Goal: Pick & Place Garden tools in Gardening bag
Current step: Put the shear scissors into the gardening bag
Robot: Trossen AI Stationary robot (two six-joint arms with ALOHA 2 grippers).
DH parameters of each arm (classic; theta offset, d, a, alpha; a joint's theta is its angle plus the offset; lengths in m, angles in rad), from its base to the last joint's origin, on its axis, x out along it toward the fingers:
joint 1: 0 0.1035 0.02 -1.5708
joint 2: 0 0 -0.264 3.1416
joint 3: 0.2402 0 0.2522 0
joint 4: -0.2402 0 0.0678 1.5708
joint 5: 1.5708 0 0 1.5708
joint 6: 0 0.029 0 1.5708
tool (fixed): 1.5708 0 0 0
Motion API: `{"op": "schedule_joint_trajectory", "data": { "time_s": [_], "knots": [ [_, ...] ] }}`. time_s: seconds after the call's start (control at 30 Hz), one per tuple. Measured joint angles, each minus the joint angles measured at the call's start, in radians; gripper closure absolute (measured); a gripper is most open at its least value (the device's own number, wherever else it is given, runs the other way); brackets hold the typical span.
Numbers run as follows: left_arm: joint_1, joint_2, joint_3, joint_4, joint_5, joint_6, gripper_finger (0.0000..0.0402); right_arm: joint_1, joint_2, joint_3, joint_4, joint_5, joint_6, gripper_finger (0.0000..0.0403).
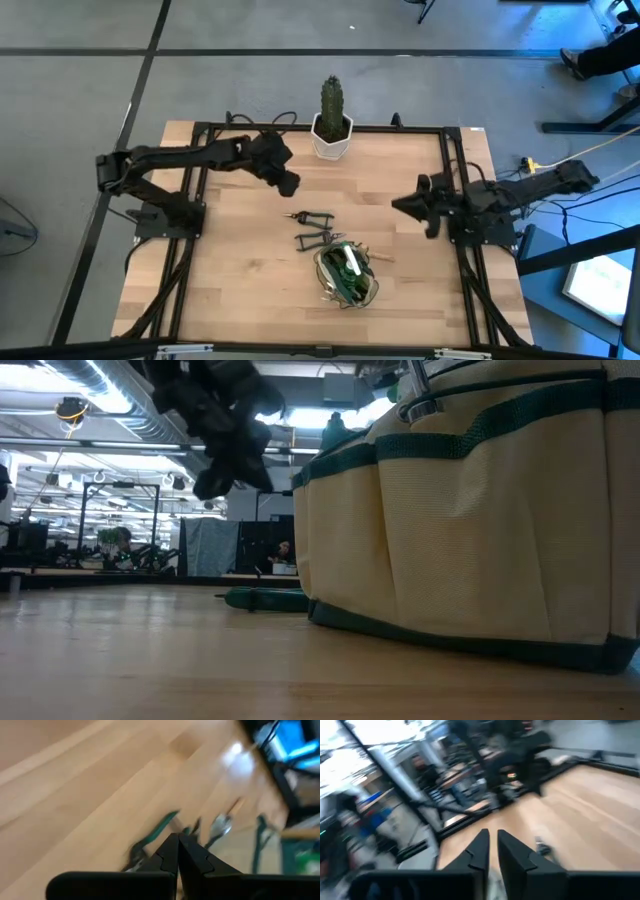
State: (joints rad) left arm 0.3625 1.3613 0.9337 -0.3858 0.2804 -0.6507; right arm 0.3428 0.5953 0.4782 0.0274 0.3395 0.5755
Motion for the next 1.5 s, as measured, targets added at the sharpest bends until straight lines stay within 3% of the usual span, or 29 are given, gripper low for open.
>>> {"op": "schedule_joint_trajectory", "data": {
  "time_s": [0.23, 0.4, 0.53, 0.9, 1.1, 1.3, 1.5],
  "knots": [
    [0.026, 0.015, 0.000, -0.094, 0.104, 0.287, 0.0389, -0.168, 0.080, 0.000, -0.001, 0.008, 0.127, 0.0293],
    [0.008, 0.030, 0.000, -0.113, 0.112, 0.407, 0.0379, -0.226, 0.136, 0.000, 0.022, 0.035, 0.228, 0.0250],
    [-0.020, 0.053, 0.000, -0.130, 0.177, 0.505, 0.0362, -0.259, 0.177, 0.000, 0.047, 0.034, 0.248, 0.0225],
    [-0.148, 0.153, 0.000, -0.096, 0.261, 0.564, 0.0280, -0.292, 0.258, 0.001, 0.095, 0.027, 0.292, 0.0204],
    [-0.227, 0.225, 0.000, 0.052, 0.270, 0.608, 0.0273, -0.299, 0.274, 0.001, 0.139, 0.026, 0.300, 0.0204],
    [-0.237, 0.250, 0.000, 0.092, 0.199, 0.630, 0.0285, -0.305, 0.275, 0.001, 0.144, 0.022, 0.335, 0.0204],
    [-0.352, 0.250, 0.000, 0.090, -0.137, 0.778, 0.0287, -0.305, 0.275, 0.001, 0.144, -0.001, 0.357, 0.0204]
  ]
}}
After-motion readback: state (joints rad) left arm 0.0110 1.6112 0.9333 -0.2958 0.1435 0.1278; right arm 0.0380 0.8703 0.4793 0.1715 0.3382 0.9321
